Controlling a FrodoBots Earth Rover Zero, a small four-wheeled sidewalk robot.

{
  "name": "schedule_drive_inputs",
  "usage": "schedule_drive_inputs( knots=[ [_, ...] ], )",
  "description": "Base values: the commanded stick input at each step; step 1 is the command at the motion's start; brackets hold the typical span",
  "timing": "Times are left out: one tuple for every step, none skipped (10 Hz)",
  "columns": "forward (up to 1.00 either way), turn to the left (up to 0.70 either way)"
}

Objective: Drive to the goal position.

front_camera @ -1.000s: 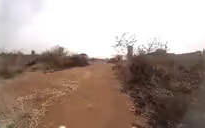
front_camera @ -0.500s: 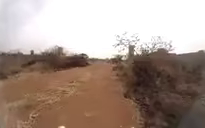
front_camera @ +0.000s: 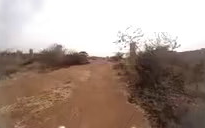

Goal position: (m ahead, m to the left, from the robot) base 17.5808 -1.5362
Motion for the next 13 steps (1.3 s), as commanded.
schedule_drive_inputs(
  knots=[
    [0.50, 0.00],
    [0.50, 0.00],
    [0.50, 0.00],
    [0.50, 0.00],
    [0.50, 0.00],
    [0.50, 0.00],
    [0.50, 0.00],
    [0.50, 0.00],
    [0.50, 0.00],
    [0.50, 0.00],
    [0.50, 0.00],
    [0.50, 0.00],
    [0.50, 0.00]
  ],
)
